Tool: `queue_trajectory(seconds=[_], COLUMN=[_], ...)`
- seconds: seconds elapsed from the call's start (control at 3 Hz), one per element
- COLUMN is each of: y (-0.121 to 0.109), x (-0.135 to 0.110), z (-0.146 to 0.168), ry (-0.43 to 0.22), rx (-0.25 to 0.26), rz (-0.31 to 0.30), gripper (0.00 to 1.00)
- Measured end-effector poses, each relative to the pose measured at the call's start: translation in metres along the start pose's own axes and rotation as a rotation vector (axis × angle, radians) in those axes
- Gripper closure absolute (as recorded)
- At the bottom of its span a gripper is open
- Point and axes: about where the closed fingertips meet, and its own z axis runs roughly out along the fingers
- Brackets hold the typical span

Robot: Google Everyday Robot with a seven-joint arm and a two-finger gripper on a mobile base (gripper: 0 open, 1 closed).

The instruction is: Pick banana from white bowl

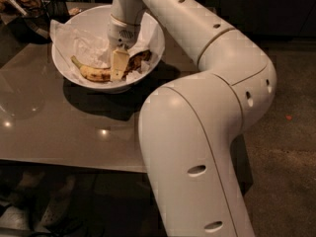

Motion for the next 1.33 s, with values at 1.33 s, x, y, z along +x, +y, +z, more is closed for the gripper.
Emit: queue_trajectory(seconds=[1.33], y=[0.01], x=[-0.003], z=[-0.019], ry=[0.019], rx=[0.065], rz=[0.049], gripper=[1.0])
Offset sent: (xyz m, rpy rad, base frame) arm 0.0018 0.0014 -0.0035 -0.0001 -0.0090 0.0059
